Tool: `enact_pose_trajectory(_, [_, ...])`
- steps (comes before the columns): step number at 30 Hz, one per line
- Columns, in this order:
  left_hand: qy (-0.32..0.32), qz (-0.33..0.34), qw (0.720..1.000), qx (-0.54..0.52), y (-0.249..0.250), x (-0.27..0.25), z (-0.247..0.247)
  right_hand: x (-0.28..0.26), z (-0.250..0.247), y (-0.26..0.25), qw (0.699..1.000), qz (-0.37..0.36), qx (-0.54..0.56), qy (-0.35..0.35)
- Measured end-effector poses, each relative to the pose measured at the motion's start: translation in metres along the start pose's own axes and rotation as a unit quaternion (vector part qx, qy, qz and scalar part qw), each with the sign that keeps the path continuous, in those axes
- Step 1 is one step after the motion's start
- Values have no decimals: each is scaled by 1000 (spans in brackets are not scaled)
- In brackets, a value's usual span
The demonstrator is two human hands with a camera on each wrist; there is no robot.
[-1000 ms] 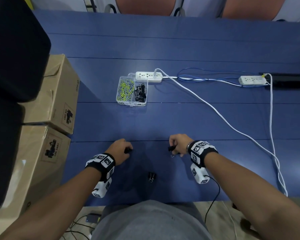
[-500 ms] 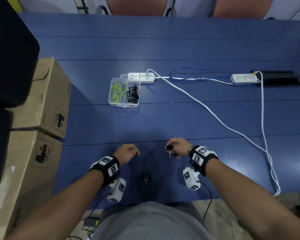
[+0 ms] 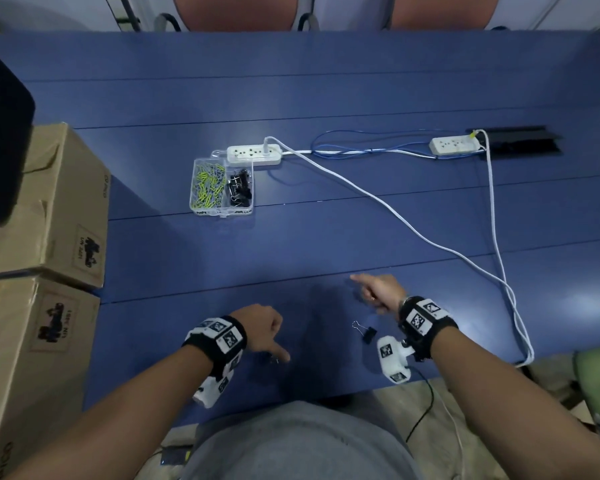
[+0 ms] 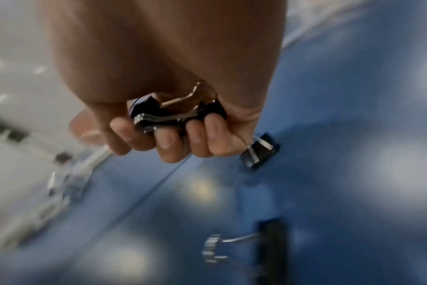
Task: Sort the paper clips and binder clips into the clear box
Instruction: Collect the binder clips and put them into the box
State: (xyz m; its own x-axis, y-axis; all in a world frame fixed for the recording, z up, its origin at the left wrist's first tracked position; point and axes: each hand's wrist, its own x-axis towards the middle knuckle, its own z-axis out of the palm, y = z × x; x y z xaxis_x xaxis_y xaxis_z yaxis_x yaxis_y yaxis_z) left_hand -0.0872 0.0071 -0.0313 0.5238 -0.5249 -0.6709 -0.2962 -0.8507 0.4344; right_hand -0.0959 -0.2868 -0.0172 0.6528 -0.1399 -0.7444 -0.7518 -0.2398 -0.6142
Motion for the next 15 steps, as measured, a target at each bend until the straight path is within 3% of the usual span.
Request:
enact_pose_trajectory(2, [-27,12,995,95,11,-6,4,-6,1,12,976,-68,-201,47])
enact_pose_trajectory(4, [-28,22,984,172,17,-8,9,-14,2,24,929,-109,-350,55])
enact_pose_trajectory(9, [30,31,978,203,17,-3,15,-31,4,51,828,-126,-544,40])
enact_pose_trajectory(11, [57,40,977,204,16,0,15,-34,6,57,811,-114,-573,28])
enact_pose_trajectory(15, [84,39,975,203,14,9,15,-34,3,60,816,-93,-570,16])
